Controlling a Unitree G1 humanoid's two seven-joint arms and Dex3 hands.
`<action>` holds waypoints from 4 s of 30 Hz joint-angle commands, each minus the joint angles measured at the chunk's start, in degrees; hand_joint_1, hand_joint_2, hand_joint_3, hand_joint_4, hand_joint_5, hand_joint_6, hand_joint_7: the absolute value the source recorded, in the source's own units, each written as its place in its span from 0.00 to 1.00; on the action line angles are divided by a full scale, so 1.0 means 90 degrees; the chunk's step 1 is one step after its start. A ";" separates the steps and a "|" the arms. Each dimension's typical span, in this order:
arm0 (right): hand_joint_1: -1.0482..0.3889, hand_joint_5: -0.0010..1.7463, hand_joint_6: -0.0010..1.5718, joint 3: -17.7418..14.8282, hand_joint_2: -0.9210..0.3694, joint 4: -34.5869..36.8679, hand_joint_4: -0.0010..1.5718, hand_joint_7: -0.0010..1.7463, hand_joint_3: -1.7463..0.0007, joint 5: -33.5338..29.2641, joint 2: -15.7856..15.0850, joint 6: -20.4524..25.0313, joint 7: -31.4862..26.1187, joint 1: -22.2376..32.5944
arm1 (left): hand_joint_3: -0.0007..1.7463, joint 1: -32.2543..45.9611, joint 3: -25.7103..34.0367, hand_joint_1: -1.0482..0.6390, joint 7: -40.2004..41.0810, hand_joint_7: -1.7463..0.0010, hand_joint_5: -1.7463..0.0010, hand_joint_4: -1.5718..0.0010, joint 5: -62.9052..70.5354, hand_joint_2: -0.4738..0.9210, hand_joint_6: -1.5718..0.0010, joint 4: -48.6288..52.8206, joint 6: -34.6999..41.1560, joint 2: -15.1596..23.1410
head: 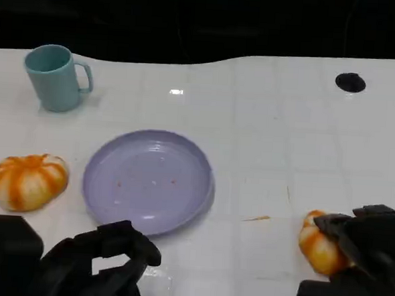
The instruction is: Grasp the bread from the table and place it into the plate.
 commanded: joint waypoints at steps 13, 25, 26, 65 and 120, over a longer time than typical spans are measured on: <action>0.65 0.95 0.70 -0.0112 0.02 0.1534 0.57 0.41 0.99 0.1228 -0.0127 -0.0950 -0.2872 -0.0627 | 0.40 -0.0078 0.0028 0.40 0.0088 0.18 0.00 0.55 -0.0026 0.94 0.60 -0.0147 0.0162 0.0009; 0.65 1.00 0.49 -0.0073 0.29 0.1555 0.57 0.86 0.56 0.1361 -0.0209 -0.1088 -0.3076 -0.0747 | 0.41 -0.0082 0.0013 0.41 0.0099 0.17 0.00 0.56 -0.0039 0.93 0.61 -0.0173 0.0190 -0.0015; 0.65 1.00 0.49 -0.0079 0.31 0.1561 0.57 0.86 0.53 0.1382 -0.0201 -0.1108 -0.3112 -0.0751 | 0.41 -0.0083 0.0013 0.41 0.0097 0.17 0.00 0.55 -0.0038 0.93 0.61 -0.0173 0.0187 -0.0017; 0.66 1.00 0.43 0.0497 0.48 0.1927 0.59 0.99 0.21 0.3426 0.2320 -0.2076 -0.2695 -0.2029 | 0.45 -0.0009 -0.0156 0.42 0.0110 0.16 0.00 0.57 0.0083 0.91 0.61 -0.0211 0.0122 -0.0091; 0.47 0.57 0.40 0.0035 0.00 -0.0982 0.18 0.07 0.90 0.5591 0.1723 -0.1274 -0.0022 -0.0252 | 0.50 -0.0033 -0.0194 0.42 0.0157 0.15 0.00 0.58 0.0145 0.88 0.62 -0.0133 0.0097 -0.0094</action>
